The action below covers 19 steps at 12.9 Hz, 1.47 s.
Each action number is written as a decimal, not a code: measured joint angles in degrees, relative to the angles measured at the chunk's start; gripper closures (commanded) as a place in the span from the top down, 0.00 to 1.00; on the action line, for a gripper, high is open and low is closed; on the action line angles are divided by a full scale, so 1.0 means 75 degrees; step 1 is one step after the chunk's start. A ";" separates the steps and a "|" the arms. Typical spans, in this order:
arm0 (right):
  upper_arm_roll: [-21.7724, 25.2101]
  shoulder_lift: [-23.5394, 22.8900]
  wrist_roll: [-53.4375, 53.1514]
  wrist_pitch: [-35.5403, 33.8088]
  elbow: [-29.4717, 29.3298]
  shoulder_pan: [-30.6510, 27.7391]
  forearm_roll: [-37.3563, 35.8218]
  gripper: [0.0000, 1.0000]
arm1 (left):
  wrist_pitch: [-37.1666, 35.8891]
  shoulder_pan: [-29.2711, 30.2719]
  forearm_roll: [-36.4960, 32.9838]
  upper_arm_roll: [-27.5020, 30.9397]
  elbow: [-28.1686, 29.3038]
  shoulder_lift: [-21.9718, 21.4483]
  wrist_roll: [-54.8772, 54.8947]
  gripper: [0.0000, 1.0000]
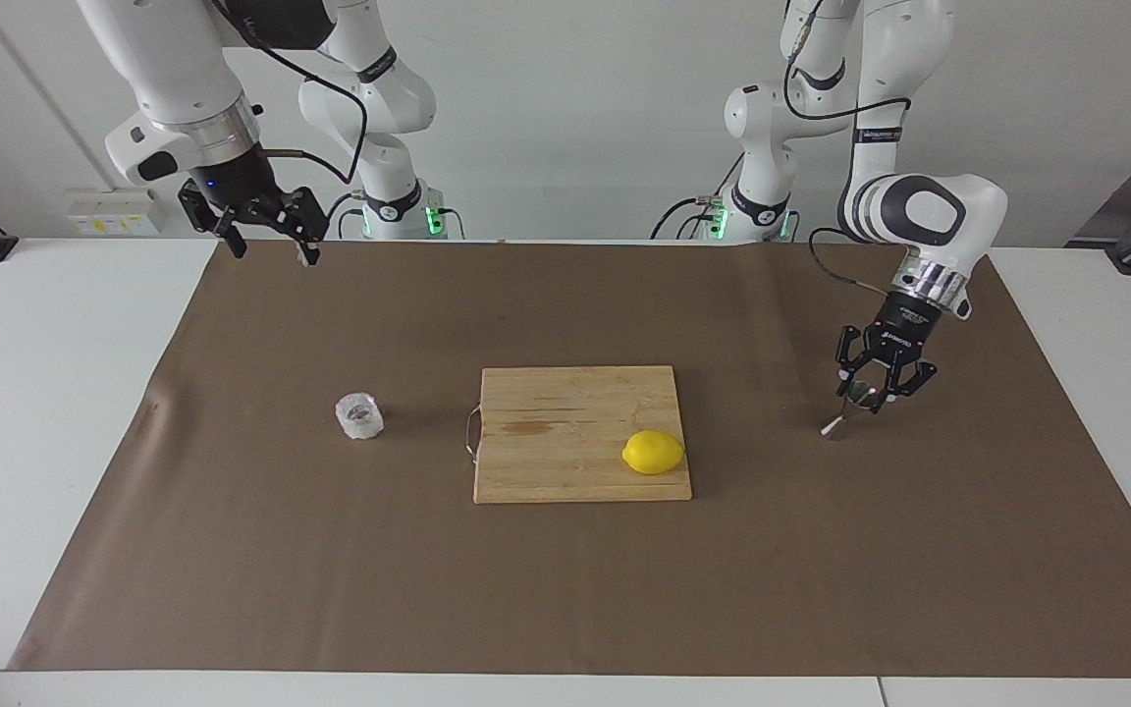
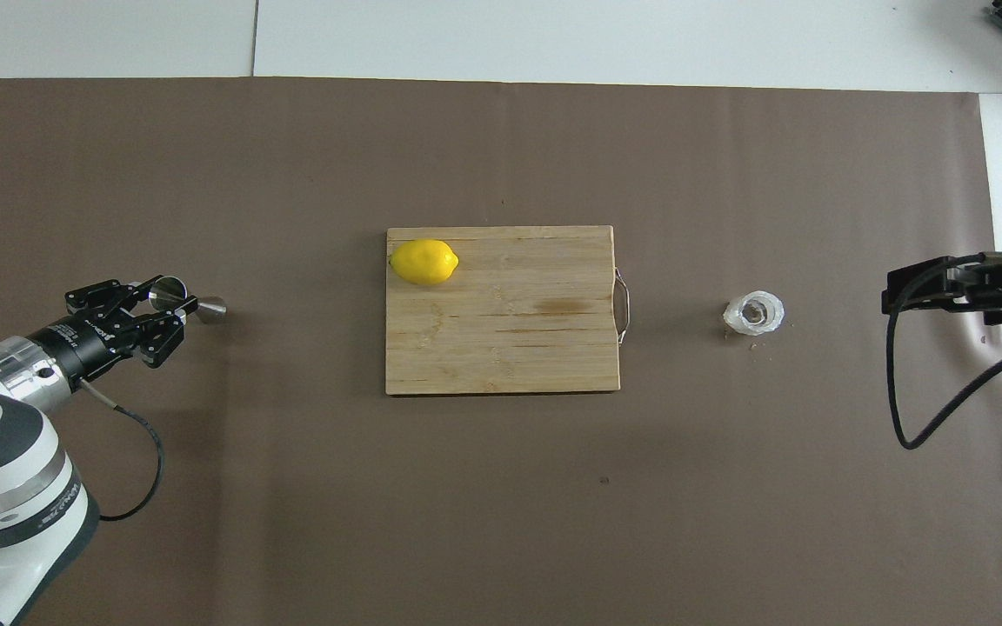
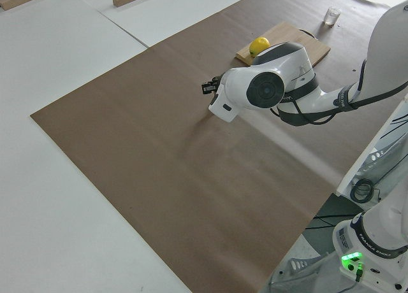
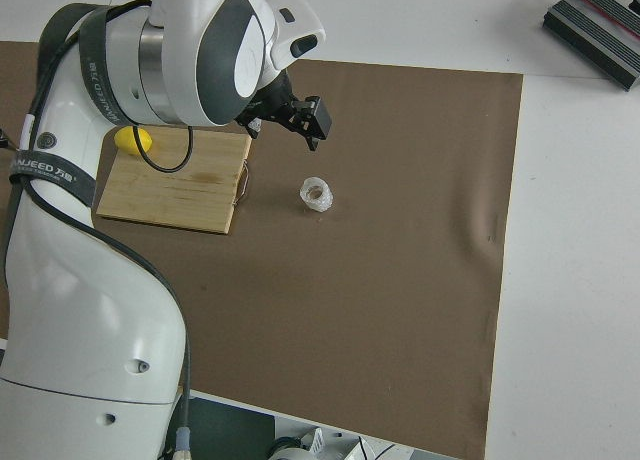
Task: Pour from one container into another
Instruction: 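Carry the metal cup with the left gripper onto the cutting board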
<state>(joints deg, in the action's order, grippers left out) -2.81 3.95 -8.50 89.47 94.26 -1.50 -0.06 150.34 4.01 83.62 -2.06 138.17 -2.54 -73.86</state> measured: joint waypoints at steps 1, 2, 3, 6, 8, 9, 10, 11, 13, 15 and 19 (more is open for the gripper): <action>0.0000 0.0000 0.0000 0.0000 0.0000 0.0000 0.0000 1.00 | -0.0001 -0.0002 0.0000 0.0000 -0.0002 0.0000 0.0000 0.00; 0.0000 0.0000 0.0000 0.0000 0.0000 0.0000 0.0000 1.00 | -0.0014 -0.0006 0.0000 -0.0009 -0.0018 0.0001 0.0000 0.00; 0.0000 0.0000 0.0000 0.0000 0.0000 0.0000 0.0000 1.00 | -0.0054 -0.0028 0.0000 -0.0029 -0.0086 -0.0002 0.0000 0.00; 0.0000 0.0000 0.0000 0.0000 0.0000 0.0000 0.0000 1.00 | -0.0206 -0.0408 0.0000 -0.0095 -0.0445 -0.0061 -0.0166 0.00; 0.0000 0.0000 0.0000 0.0000 0.0000 0.0000 0.0000 1.00 | -0.0209 -0.0918 0.0000 -0.0140 -0.0762 -0.0113 -0.0498 0.00; 0.0000 0.0000 0.0000 0.0000 0.0000 0.0000 0.0000 1.00 | -0.0169 -0.1244 0.0000 -0.0162 -0.0930 -0.0134 -0.0755 0.00; 0.0000 0.0000 0.0000 0.0000 0.0000 0.0000 0.0000 1.00 | -0.0049 -0.1613 -0.0002 -0.0181 -0.1118 -0.0152 -0.1034 0.00; 0.0000 0.0000 0.0000 0.0000 0.0000 0.0000 0.0000 1.00 | 0.0110 -0.1989 -0.0002 -0.0205 -0.1287 -0.0158 -0.1248 0.00; 0.0000 0.0000 0.0000 0.0000 0.0000 0.0000 0.0000 1.00 | 0.0569 -0.2762 -0.0003 -0.0282 -0.1535 -0.0154 -0.1549 0.00; 0.0000 0.0000 0.0000 0.0000 0.0000 0.0000 0.0000 1.00 | 0.1133 -0.3578 -0.0005 -0.0368 -0.1679 -0.0116 -0.1696 0.00; 0.0000 0.0000 0.0000 0.0000 0.0000 0.0000 0.0000 1.00 | 0.2043 -0.4851 -0.0014 -0.0409 -0.2329 0.0502 -0.1912 0.00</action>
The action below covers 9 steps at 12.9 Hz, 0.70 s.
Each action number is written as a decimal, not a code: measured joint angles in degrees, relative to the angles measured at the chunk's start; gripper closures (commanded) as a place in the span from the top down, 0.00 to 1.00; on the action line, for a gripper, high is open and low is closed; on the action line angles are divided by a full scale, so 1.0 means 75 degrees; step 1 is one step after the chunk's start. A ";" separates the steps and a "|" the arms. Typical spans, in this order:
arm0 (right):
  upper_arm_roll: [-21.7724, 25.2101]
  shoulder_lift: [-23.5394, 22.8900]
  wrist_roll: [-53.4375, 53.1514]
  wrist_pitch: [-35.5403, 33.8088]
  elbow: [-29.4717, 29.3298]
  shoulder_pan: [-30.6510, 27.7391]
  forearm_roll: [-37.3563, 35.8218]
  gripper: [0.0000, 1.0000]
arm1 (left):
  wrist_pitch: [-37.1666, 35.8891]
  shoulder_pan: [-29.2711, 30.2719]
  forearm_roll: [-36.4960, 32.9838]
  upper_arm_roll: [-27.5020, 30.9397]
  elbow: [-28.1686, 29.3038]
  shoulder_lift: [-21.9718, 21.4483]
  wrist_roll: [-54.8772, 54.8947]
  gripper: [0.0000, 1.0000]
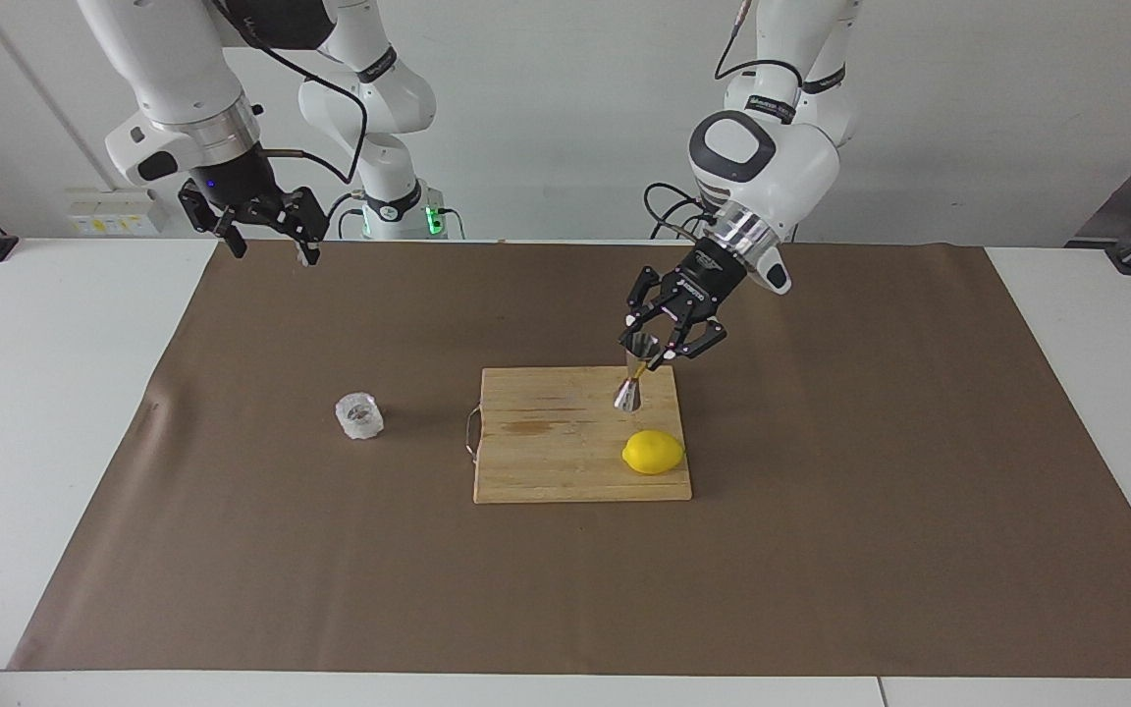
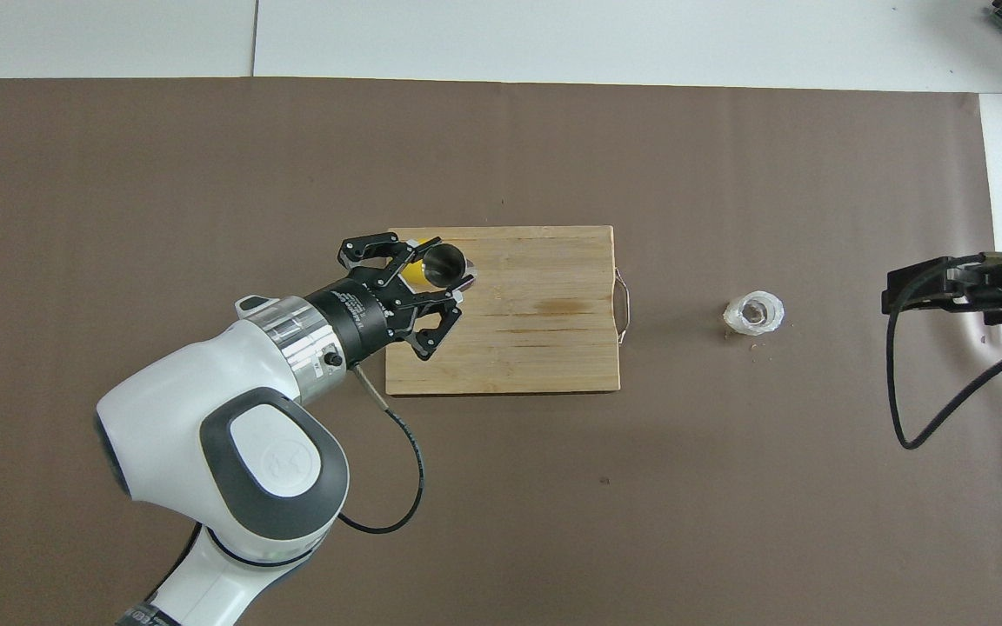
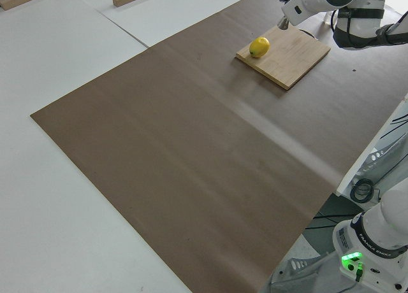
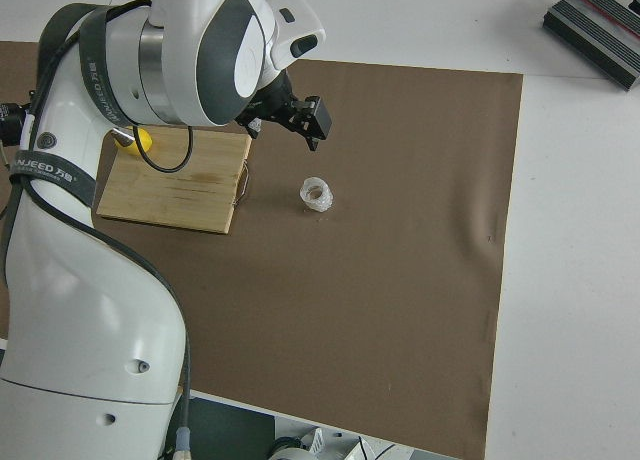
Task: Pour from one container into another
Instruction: 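Carry the metal cup with the left gripper onto the cutting board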
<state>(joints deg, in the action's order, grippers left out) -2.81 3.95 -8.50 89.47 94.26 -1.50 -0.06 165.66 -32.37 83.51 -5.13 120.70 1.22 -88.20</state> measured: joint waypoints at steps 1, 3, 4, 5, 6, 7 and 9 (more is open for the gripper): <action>0.0000 0.0000 0.0000 0.0000 0.0000 0.0000 0.0000 1.00 | 0.0160 -0.0178 -0.0015 -0.0010 -0.0216 0.0229 -0.0206 0.00; 0.0000 0.0000 0.0000 0.0000 0.0000 0.0000 0.0000 1.00 | 0.0237 -0.0281 -0.0336 -0.0057 -0.0527 0.0578 -0.0957 0.00; 0.0000 0.0000 0.0000 0.0000 0.0000 0.0000 0.0000 1.00 | 0.0238 -0.0282 -0.0678 -0.0071 -0.0636 0.0712 -0.1382 0.00; 0.0000 0.0000 0.0000 0.0000 0.0000 0.0000 0.0000 1.00 | 0.0238 -0.0298 -0.1022 -0.0083 -0.0726 0.0849 -0.1728 0.00; 0.0000 0.0000 0.0000 0.0000 0.0000 0.0000 0.0000 1.00 | 0.0238 -0.0363 -0.1304 -0.0087 -0.0826 0.1016 -0.1946 0.00; 0.0000 0.0000 0.0000 0.0000 0.0000 0.0000 0.0000 1.00 | 0.0244 -0.0454 -0.1499 -0.0092 -0.0950 0.1226 -0.2077 0.00; 0.0000 0.0000 0.0000 0.0000 0.0000 0.0000 0.0000 1.00 | 0.0480 -0.0643 -0.1632 -0.0118 -0.1148 0.1635 -0.2250 0.00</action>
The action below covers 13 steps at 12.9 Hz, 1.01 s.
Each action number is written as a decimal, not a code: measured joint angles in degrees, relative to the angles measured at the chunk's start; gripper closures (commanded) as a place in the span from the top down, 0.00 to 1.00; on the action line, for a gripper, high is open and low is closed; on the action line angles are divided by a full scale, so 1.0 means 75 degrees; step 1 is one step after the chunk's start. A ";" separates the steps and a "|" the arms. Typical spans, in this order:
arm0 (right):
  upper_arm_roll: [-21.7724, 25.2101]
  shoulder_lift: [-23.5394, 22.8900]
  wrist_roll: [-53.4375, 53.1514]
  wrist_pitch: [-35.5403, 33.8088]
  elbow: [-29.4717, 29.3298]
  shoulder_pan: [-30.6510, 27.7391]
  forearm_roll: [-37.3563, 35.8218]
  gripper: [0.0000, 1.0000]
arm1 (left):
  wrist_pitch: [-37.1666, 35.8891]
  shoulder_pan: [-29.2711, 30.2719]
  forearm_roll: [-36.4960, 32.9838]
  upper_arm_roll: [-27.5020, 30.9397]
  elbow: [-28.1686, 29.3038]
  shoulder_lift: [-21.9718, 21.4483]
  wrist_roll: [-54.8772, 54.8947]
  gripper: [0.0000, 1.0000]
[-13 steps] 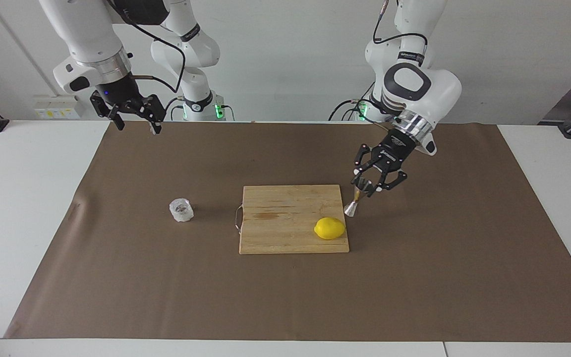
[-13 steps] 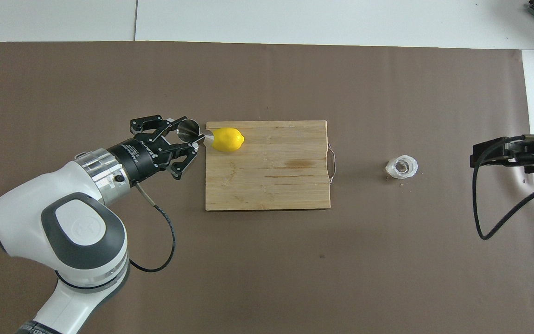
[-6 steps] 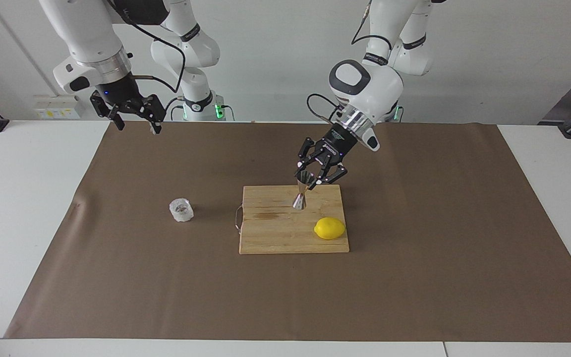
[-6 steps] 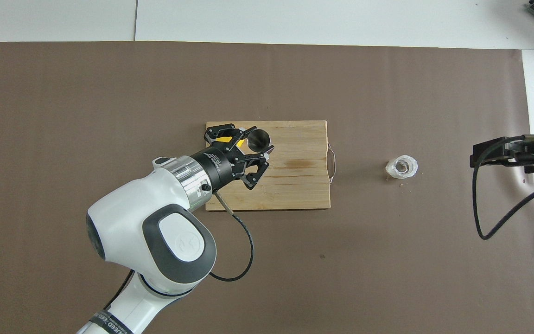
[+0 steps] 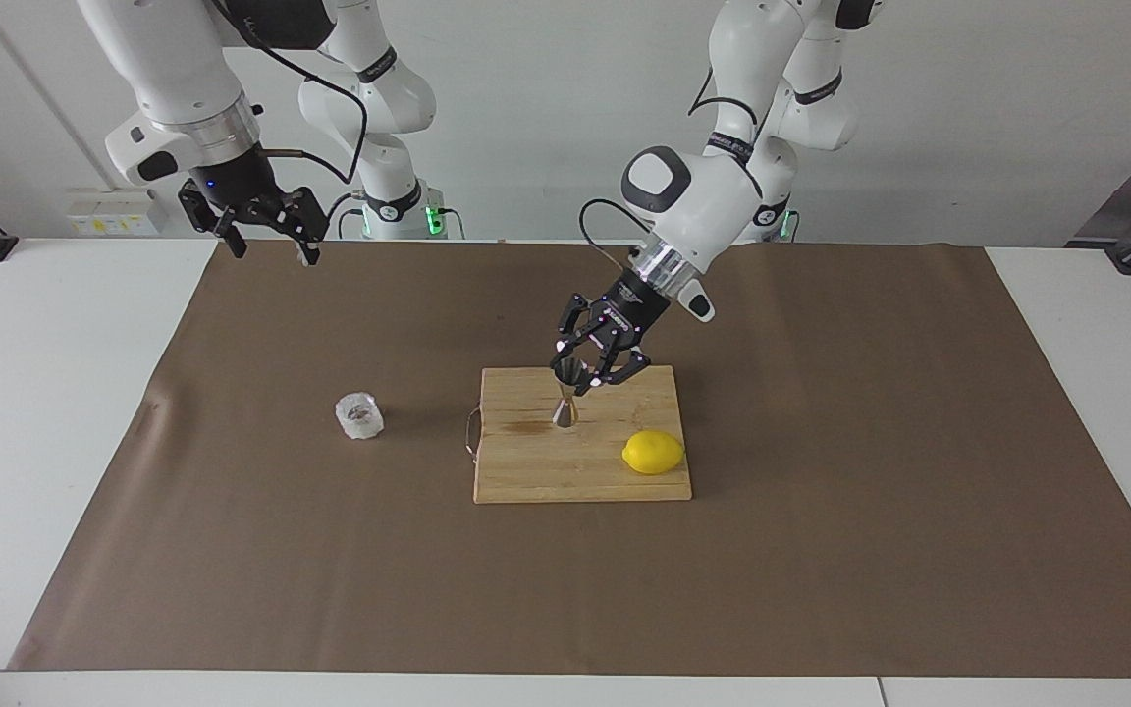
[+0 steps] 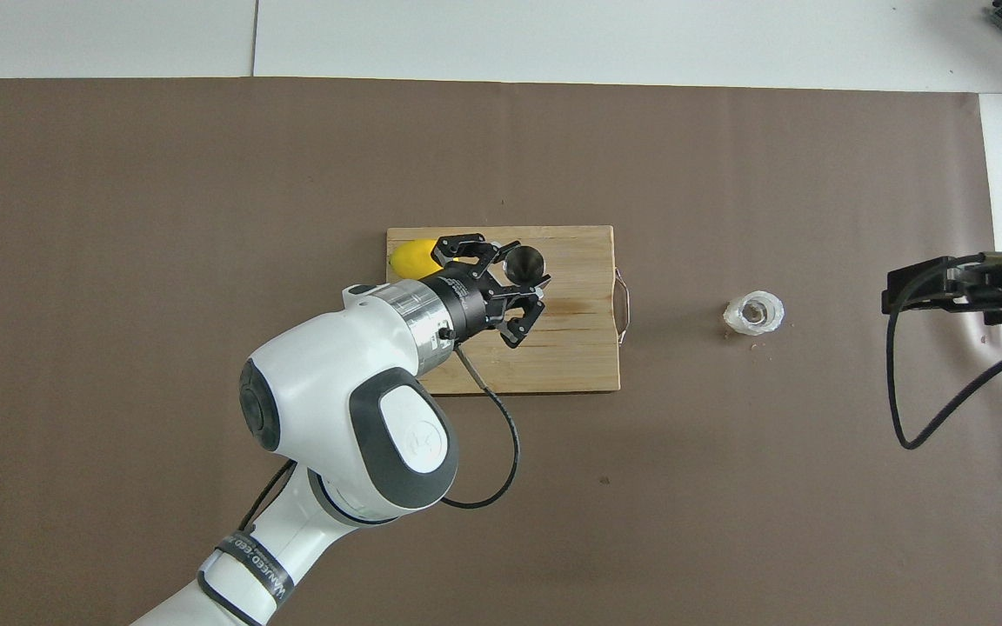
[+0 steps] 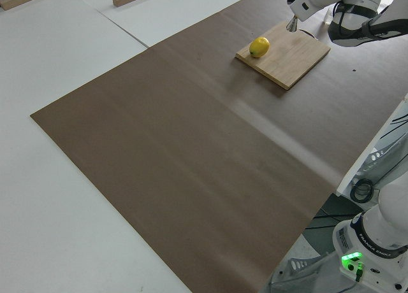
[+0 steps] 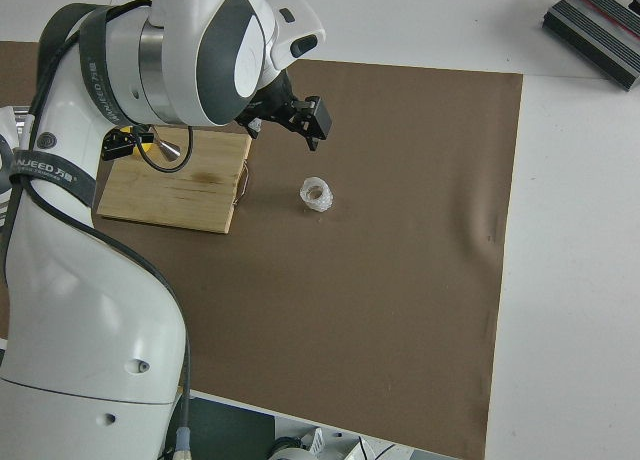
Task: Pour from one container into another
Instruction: 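Carry the metal cup with the left gripper onto the cutting board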
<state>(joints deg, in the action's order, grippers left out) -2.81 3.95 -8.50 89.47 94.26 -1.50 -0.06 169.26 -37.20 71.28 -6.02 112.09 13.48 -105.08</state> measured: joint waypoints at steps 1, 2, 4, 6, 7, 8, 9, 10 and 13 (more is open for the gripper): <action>0.0000 0.0000 0.0000 0.0000 0.0000 0.0000 0.0000 1.00 | 0.0170 -0.0088 -0.0017 -0.0029 -0.0034 0.0153 -0.0068 0.00; 0.0000 0.0000 0.0000 0.0000 0.0000 0.0000 0.0000 1.00 | 0.0267 -0.0173 -0.0017 -0.0038 -0.0037 0.0249 -0.0099 0.00; 0.0000 0.0000 0.0000 0.0000 0.0000 0.0000 0.0000 1.00 | 0.0323 -0.0246 -0.0018 -0.0053 -0.0037 0.0357 -0.0124 0.01; 0.0000 0.0000 0.0000 0.0000 0.0000 0.0000 0.0000 1.00 | 0.0375 -0.0253 -0.0023 -0.0053 -0.0030 0.0416 -0.0124 0.08; 0.0000 0.0000 0.0000 0.0000 0.0000 0.0000 0.0000 1.00 | 0.0395 -0.0275 -0.0027 -0.0052 -0.0009 0.0448 -0.0124 0.09; 0.0000 0.0000 0.0000 0.0000 0.0000 0.0000 0.0000 1.00 | 0.0414 -0.0312 -0.0028 -0.0053 0.0006 0.0480 -0.0124 0.10; 0.0000 0.0000 0.0000 0.0000 0.0000 0.0000 0.0000 1.00 | 0.0428 -0.0340 -0.0029 -0.0054 0.0006 0.0500 -0.0124 0.12; 0.0001 0.0000 0.0000 0.0000 0.0000 -0.0003 0.0000 1.00 | 0.0436 -0.0357 -0.0029 -0.0052 0.0010 0.0516 -0.0124 0.18; 0.0009 0.0000 0.0000 0.0000 0.0000 -0.0055 0.0000 1.00 | 0.0550 -0.0372 -0.0052 -0.0049 0.0023 0.0663 -0.0046 0.40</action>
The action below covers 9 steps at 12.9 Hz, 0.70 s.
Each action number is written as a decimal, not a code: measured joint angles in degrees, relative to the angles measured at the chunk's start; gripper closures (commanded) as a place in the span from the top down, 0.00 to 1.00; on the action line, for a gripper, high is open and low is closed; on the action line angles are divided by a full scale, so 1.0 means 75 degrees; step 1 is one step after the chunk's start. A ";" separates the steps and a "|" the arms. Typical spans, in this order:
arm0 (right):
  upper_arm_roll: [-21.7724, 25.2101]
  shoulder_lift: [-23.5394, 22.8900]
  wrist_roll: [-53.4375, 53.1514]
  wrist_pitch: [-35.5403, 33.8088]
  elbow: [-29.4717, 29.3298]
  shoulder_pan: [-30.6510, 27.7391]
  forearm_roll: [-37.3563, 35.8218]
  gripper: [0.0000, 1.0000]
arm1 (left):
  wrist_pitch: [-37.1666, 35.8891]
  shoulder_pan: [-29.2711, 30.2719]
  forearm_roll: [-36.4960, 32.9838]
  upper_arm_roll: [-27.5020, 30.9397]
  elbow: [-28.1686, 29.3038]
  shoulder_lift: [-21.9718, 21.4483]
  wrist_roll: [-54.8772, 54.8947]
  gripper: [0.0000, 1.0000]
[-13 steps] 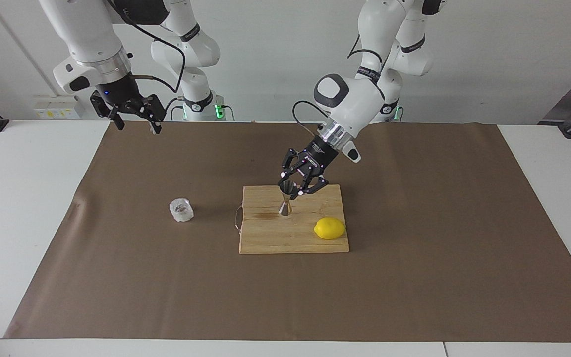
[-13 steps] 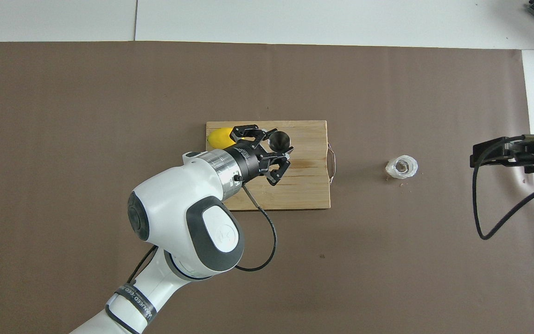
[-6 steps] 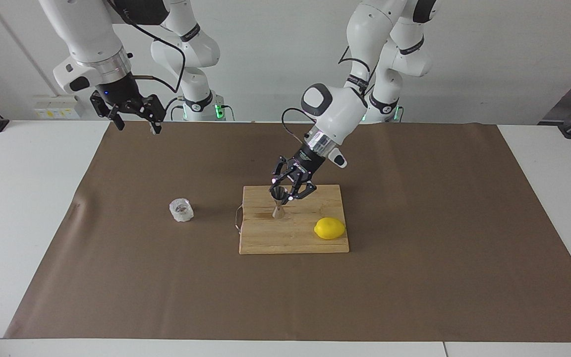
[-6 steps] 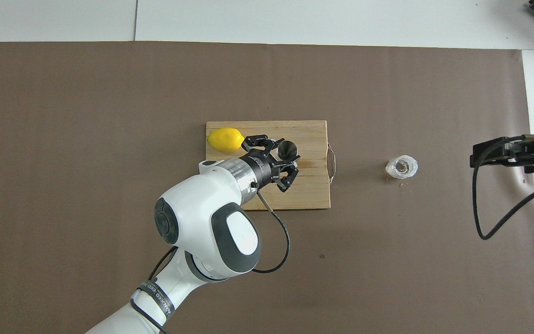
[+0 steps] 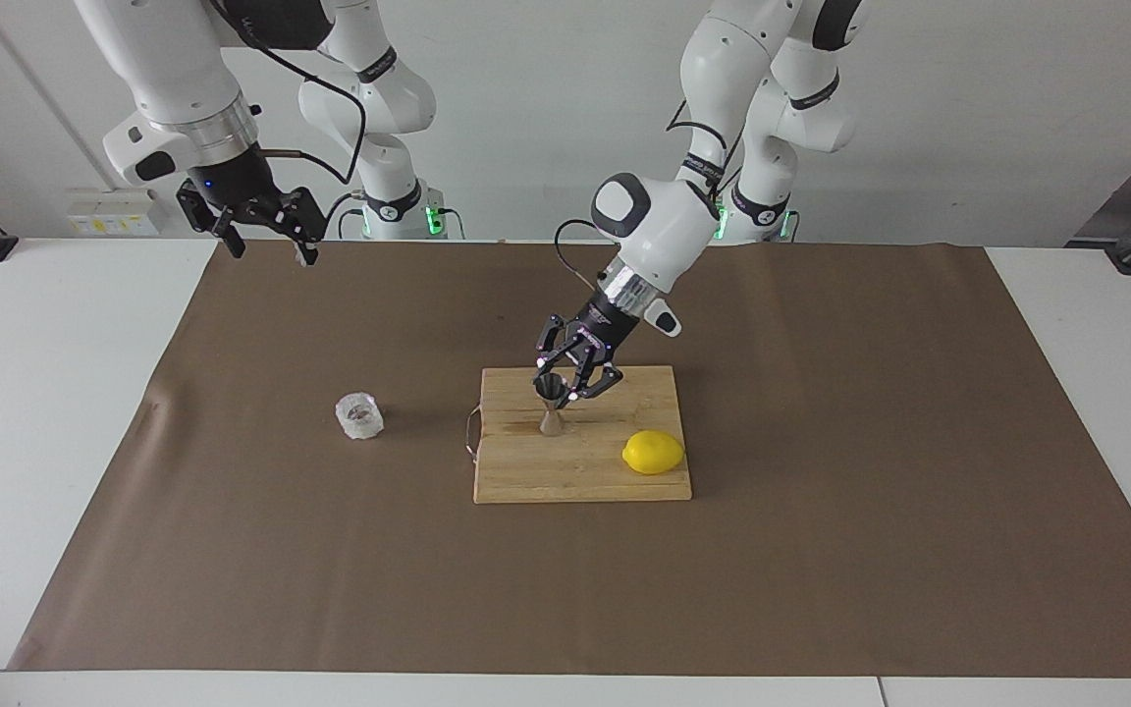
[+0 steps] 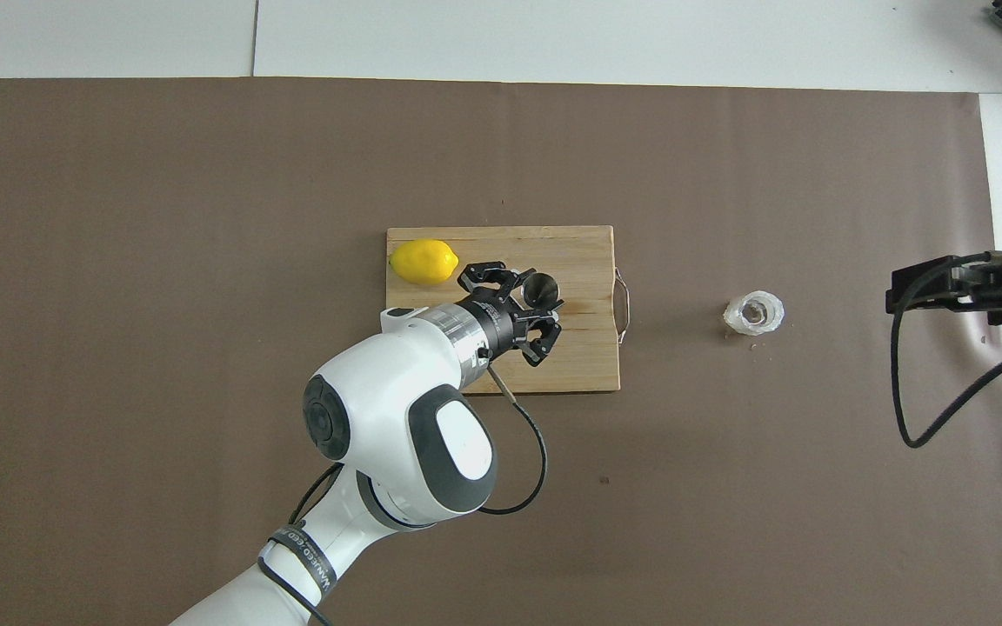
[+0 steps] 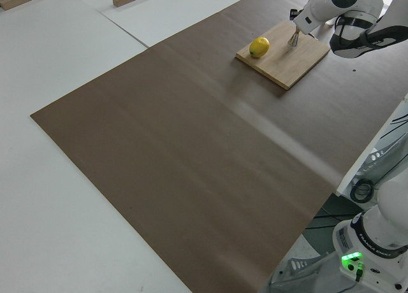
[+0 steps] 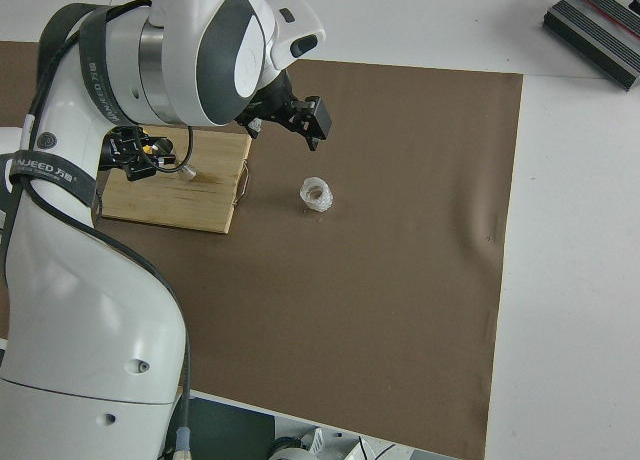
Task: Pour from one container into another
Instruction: 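Carry the metal cup with the left gripper onto the cutting board, then open the left gripper and lift it off the metal cup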
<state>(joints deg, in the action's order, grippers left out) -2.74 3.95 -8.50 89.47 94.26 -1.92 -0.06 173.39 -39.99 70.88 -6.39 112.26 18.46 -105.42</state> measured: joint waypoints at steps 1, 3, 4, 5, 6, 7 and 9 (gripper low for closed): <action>0.0002 0.0000 0.0000 0.0000 0.0000 -0.0002 0.0000 1.00 | 0.0038 -0.0001 -0.0010 0.0000 -0.0009 0.0032 0.0054 0.94; 0.0001 0.0000 0.0000 0.0000 0.0000 -0.0002 0.0000 1.00 | 0.0062 -0.0002 -0.0067 0.0014 -0.0017 0.0033 0.0185 1.00; 0.0001 0.0000 0.0000 0.0000 0.0000 -0.0002 0.0000 1.00 | 0.0066 -0.0002 -0.0083 0.0030 -0.0036 0.0029 0.0360 1.00; 0.0001 0.0000 0.0000 0.0000 0.0000 -0.0002 0.0000 1.00 | 0.0066 -0.0001 -0.0086 0.0042 -0.0057 0.0012 0.0518 1.00; 0.0001 0.0000 0.0000 0.0000 0.0000 -0.0002 0.0000 1.00 | 0.0048 -0.0001 -0.0092 0.0052 -0.0077 -0.0049 0.0595 1.00; 0.0001 0.0000 0.0000 0.0000 0.0000 -0.0002 0.0000 1.00 | -0.0014 0.0000 -0.0102 0.0067 -0.0085 -0.0166 0.0619 1.00; 0.0001 0.0000 0.0000 0.0000 0.0000 -0.0002 0.0000 1.00 | -0.0309 0.0018 -0.0104 0.0144 -0.0077 -0.0491 0.0637 1.00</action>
<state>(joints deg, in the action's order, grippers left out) -2.74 3.95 -8.50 89.47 94.26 -1.93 -0.06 171.07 -39.85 70.11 -5.31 111.68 14.77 -100.64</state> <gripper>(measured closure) 0.000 0.000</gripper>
